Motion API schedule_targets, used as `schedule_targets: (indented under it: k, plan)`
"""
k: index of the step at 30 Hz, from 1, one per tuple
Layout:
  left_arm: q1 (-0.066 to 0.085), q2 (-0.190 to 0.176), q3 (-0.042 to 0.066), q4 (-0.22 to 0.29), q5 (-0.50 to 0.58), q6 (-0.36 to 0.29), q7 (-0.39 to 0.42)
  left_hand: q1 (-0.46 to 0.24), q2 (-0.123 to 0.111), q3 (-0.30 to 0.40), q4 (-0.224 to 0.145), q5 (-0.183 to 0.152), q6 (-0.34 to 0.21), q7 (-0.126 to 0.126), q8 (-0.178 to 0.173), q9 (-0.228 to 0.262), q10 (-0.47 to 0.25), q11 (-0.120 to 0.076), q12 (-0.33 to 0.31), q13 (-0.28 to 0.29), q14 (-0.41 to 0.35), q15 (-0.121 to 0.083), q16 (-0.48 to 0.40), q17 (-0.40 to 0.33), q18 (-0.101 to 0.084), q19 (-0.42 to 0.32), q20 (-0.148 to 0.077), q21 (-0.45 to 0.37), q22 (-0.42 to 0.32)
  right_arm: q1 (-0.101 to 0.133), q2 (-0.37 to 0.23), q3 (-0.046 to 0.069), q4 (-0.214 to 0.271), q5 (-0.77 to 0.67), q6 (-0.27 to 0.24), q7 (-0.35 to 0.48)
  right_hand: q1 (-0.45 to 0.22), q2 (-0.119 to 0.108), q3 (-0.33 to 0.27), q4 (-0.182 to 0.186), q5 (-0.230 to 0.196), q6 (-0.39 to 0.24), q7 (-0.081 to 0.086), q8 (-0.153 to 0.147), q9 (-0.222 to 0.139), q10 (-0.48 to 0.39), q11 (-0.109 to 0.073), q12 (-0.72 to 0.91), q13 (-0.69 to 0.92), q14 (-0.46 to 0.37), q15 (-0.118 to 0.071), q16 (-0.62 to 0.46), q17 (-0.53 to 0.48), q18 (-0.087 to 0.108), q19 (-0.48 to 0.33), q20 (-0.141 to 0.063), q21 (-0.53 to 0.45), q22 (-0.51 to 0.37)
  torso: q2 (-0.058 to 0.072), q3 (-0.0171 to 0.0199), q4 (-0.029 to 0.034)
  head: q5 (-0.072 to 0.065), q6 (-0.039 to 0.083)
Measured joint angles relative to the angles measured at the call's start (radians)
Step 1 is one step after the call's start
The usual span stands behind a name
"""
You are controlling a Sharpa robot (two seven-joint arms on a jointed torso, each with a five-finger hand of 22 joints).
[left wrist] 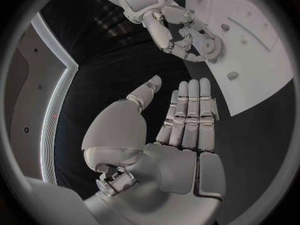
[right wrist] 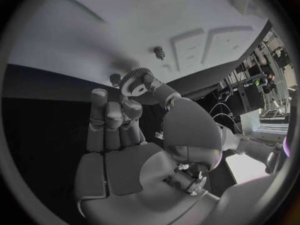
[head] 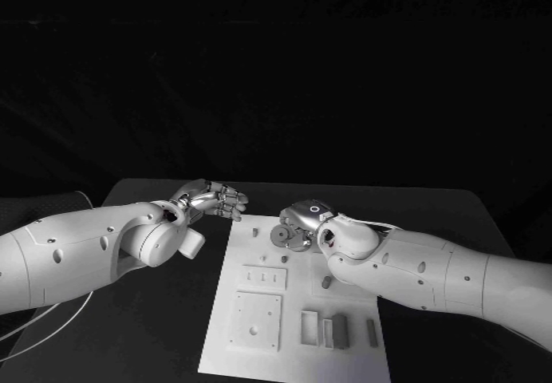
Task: Assemble the parts on the task board
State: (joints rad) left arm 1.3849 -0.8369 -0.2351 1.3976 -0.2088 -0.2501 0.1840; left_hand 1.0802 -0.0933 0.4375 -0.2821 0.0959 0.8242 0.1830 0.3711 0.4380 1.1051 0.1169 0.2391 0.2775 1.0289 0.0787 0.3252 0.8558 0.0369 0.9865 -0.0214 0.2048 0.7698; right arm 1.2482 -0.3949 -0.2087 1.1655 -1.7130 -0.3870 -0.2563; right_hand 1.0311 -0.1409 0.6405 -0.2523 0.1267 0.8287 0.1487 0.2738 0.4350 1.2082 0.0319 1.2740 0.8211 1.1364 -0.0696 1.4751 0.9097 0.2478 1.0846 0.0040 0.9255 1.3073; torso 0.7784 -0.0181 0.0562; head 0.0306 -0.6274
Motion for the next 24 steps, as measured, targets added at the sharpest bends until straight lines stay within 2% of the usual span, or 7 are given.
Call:
schedule_targets:
  k: [9,19,24]
  plan:
    - [0.0,0.004,0.0,0.001,0.0,0.0,0.0,0.0,0.0,0.0,0.0,0.0,0.0,0.0,0.0,0.0,0.0,0.0,0.0,0.0,0.0,0.0,0.0,0.001,0.0,0.0,0.0,0.0,0.0,0.0,0.006,0.0,-0.007,-0.009,0.0,-0.002,0.003,0.003,0.0,0.0,0.003,0.0,0.0,0.0,0.0,0.0,0.0,0.0,0.0,0.0,0.0,0.0,0.0,0.0,0.0,0.0,0.0,0.0,0.0,0.0009,-0.0012,0.007,0.001]
    - [0.0,0.016,0.0,-0.003,0.0,0.0,0.0,0.0,0.0,0.0,0.0,0.0,0.0,0.0,0.0,0.001,0.0,0.0,0.0,0.001,0.0,0.0,0.0,0.002,-0.001,0.0,0.0,0.0,0.0,0.0,0.017,-0.001,-0.021,-0.013,0.001,-0.003,0.004,0.004,0.0,0.0,0.003,0.0,0.0,0.0,0.0,0.0,0.0,0.0,0.0,0.0,0.0,0.0,-0.001,0.0,0.0,0.0,0.0,0.0,0.0,0.0017,-0.001,0.007,0.001]
    - [0.0,0.014,0.0,-0.003,0.0,0.0,0.0,0.0,0.0,0.0,0.0,0.0,0.0,0.0,0.0,0.001,0.0,0.0,0.0,0.001,0.0,0.0,0.0,0.002,-0.001,0.0,0.0,0.0,0.0,0.0,0.024,-0.001,-0.031,-0.013,0.002,-0.004,0.004,0.004,0.0,0.0,0.003,0.0,0.0,-0.001,0.0,0.0,0.0,0.0,0.0,0.003,-0.003,0.0,-0.001,0.0,0.001,0.002,0.0,0.0,0.0,0.0022,-0.0025,0.012,0.002]
